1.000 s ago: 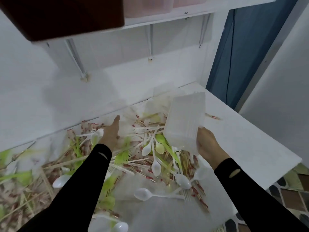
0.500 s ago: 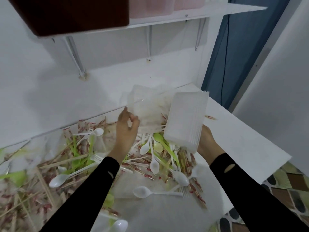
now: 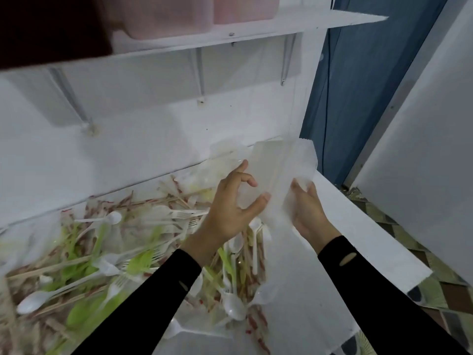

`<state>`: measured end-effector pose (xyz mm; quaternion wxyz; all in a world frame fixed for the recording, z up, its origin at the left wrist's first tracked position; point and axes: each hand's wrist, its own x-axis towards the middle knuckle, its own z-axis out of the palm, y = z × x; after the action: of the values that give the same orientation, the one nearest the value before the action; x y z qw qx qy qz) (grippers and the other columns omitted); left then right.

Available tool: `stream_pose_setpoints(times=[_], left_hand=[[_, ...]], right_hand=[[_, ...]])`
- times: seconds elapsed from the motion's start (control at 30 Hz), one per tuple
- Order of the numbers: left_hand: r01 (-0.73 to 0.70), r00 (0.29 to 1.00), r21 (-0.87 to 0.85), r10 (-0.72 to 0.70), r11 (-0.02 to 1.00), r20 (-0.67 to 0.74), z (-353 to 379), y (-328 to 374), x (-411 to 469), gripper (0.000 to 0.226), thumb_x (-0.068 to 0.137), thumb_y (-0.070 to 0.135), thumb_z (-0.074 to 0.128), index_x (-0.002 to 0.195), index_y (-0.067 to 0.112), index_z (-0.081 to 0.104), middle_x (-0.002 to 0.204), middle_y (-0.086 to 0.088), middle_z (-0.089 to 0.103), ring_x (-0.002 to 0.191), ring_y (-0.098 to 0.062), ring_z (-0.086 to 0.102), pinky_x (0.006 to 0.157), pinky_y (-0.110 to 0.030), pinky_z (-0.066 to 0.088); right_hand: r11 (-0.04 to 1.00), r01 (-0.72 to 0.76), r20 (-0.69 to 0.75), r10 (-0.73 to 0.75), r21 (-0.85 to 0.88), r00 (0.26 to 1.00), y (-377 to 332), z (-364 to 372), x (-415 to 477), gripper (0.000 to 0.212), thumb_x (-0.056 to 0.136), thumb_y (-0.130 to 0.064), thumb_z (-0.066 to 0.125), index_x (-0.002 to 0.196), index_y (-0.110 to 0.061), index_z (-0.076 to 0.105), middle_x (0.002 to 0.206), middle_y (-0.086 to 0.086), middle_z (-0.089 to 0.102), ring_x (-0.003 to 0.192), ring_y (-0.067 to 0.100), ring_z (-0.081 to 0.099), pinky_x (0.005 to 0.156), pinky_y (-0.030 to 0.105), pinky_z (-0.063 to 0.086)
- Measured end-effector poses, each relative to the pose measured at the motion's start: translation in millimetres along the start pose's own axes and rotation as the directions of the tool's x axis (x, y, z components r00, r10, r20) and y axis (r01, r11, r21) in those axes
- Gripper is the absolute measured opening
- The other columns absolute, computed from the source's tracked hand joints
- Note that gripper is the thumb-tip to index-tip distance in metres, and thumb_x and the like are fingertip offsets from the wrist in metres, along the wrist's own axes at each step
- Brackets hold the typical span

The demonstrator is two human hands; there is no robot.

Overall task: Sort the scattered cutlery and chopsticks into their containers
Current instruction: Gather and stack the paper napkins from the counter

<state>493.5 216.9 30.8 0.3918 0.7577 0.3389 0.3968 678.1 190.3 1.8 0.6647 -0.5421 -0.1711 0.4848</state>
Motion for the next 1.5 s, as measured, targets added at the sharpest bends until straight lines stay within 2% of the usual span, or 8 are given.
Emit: stream_pose_setpoints(times=[0.17, 0.37, 0.57, 0.73, 0.9, 1.17, 1.3, 1.5], left_hand=[[0.199, 0.954, -0.141, -0.224, 0.97, -0.197, 44.2, -8.7, 54.6, 0.018, 0.097, 0.042, 0.053, 0.102, 0.025, 0.054, 0.119, 0.018, 0.062, 0.109, -0.006, 0.061, 0.083, -0.026, 0.049], [0.68, 0.618, -0.185, -0.691, 0.709, -0.376, 46.6, -83.0, 111.7, 0.09, 0.074, 0.071, 0.06, 0.13, 0.002, 0.047, 0.137, -0.027, 0.046, 0.11, -0.041, 0.059, 0.08, -0.044, 0.054], [0.619, 0.785, 0.513, -0.485, 0.595, -0.385, 67.4, -87.8, 151.1, 0.078, 0.085, 0.071, 0.051, 0.151, 0.039, 0.023, 0.161, -0.013, 0.009, 0.143, -0.038, 0.017, 0.113, -0.054, 0.017], [0.667, 0.731, 0.583, -0.557, 0.464, -0.394, 95.0, -85.1, 196.3, 0.082, 0.085, 0.073, 0.046, 0.152, 0.033, 0.022, 0.162, -0.017, -0.009, 0.144, -0.043, 0.006, 0.113, -0.057, 0.01], [0.818, 0.573, 0.394, -0.651, 0.418, -0.498, 98.3, -97.9, 211.6, 0.093, 0.082, 0.063, 0.06, 0.148, 0.01, 0.022, 0.161, -0.012, -0.002, 0.134, -0.045, 0.025, 0.102, -0.056, 0.031], [0.587, 0.704, 0.12, -0.431, 0.801, -0.564, 70.2, -80.1, 188.5, 0.053, 0.082, 0.044, 0.066, 0.124, 0.024, 0.04, 0.137, 0.0, 0.029, 0.114, -0.023, 0.03, 0.091, -0.039, 0.033], [0.479, 0.681, -0.584, -0.697, 0.656, -0.225, 54.0, -48.2, 175.5, 0.055, 0.073, 0.057, 0.056, 0.12, 0.028, 0.054, 0.136, 0.0, 0.049, 0.117, -0.021, 0.051, 0.099, -0.049, 0.044], [0.44, 0.783, -0.641, -0.619, 0.629, -0.069, 59.7, -31.3, 173.3, 0.04, 0.094, 0.047, 0.039, 0.124, 0.026, 0.058, 0.126, -0.005, 0.06, 0.094, -0.021, 0.061, 0.074, -0.04, 0.053]], right_hand=[[0.999, -0.055, 0.001, 0.055, 0.003, 0.999, -24.9, -47.5, 40.3, 0.037, 0.1, -0.019, 0.056, 0.136, -0.014, 0.051, 0.127, 0.007, 0.065, 0.113, 0.026, 0.064, 0.096, 0.043, 0.052], [0.996, -0.094, 0.034, 0.094, -0.011, 0.995, -49.4, -73.2, 71.8, 0.028, 0.101, -0.015, 0.052, 0.127, -0.007, 0.059, 0.112, 0.004, 0.07, 0.097, 0.017, 0.069, 0.078, 0.03, 0.056], [0.991, -0.13, 0.046, 0.131, -0.032, 0.99, -64.2, -80.8, 106.7, 0.03, 0.1, -0.017, 0.056, 0.128, -0.009, 0.059, 0.12, 0.007, 0.069, 0.102, 0.022, 0.068, 0.076, 0.033, 0.056], [0.983, -0.177, 0.079, 0.179, -0.042, 0.981, -69.3, -82.3, 129.1, 0.034, 0.099, -0.019, 0.055, 0.131, -0.009, 0.057, 0.125, 0.01, 0.067, 0.106, 0.026, 0.067, 0.064, 0.029, 0.058], [0.978, -0.207, 0.081, 0.208, -0.028, 0.975, -78.0, -81.8, 151.3, 0.029, 0.096, -0.032, 0.061, 0.116, -0.011, 0.065, 0.11, 0.005, 0.072, 0.095, 0.021, 0.069, 0.053, 0.025, 0.056], [0.963, -0.262, 0.176, 0.269, -0.063, 0.947, -56.4, -55.5, 187.8, 0.019, 0.101, -0.027, 0.053, 0.092, -0.017, 0.067, 0.086, -0.001, 0.07, 0.08, 0.017, 0.067, 0.064, 0.027, 0.058], [0.94, -0.335, 0.237, 0.314, 0.055, 0.919, -54.7, -37.0, 182.0, 0.064, 0.103, -0.006, 0.038, 0.045, -0.014, 0.062, 0.048, -0.001, 0.056, 0.039, 0.01, 0.055, 0.039, 0.017, 0.047], [0.968, -0.25, 0.251, 0.236, 0.024, 0.939, -63.0, 9.1, 198.8, 0.032, 0.099, -0.016, 0.052, 0.129, -0.009, 0.059, 0.117, 0.013, 0.066, 0.102, 0.027, 0.066, 0.093, 0.042, 0.055]])
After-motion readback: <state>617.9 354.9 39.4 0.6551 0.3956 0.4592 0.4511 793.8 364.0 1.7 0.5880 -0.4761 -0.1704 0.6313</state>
